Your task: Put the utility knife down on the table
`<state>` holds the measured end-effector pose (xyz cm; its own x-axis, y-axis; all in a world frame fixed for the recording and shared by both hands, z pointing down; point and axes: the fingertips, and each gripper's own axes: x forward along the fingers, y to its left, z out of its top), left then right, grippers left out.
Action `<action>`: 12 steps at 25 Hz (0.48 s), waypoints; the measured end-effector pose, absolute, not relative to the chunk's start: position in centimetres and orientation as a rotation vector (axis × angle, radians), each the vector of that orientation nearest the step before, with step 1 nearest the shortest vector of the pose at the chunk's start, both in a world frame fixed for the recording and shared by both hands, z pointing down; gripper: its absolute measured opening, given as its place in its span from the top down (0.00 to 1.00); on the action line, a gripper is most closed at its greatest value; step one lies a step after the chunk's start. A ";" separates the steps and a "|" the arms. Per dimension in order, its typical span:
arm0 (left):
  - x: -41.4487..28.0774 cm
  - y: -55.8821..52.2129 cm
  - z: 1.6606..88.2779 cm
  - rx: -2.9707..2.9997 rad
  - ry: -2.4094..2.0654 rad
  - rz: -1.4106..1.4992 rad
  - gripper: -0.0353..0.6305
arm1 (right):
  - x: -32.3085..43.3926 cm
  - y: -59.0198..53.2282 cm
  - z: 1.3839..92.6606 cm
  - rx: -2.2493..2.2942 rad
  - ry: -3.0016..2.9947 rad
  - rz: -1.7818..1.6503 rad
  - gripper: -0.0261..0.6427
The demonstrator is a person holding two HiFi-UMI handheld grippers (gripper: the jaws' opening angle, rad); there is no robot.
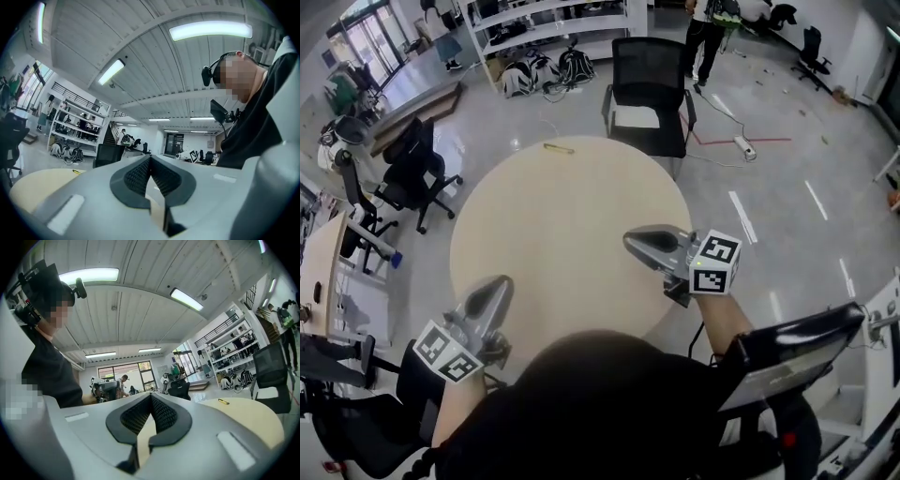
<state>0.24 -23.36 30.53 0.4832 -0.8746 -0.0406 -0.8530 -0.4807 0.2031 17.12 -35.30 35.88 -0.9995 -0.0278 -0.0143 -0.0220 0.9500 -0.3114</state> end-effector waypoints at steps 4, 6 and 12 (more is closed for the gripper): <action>-1.1 -23.5 30.3 2.623 -1.457 -0.224 0.95 | 16.5 -34.9 35.3 -0.114 3.079 -0.452 0.94; -2.3 -23.6 30.1 2.643 -1.427 -0.247 0.95 | 15.9 -34.9 34.4 -0.163 3.072 -0.430 0.94; -7.7 -22.6 28.8 2.670 -1.411 -0.306 0.95 | 11.3 -33.0 32.8 -0.194 3.063 -0.425 0.94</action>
<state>-7.70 -22.56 28.84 0.5484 -0.8264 -0.1276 -0.8050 -0.5631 0.1868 11.29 -33.03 32.81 -0.9912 -0.1298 -0.0253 -0.1179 0.9545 -0.2740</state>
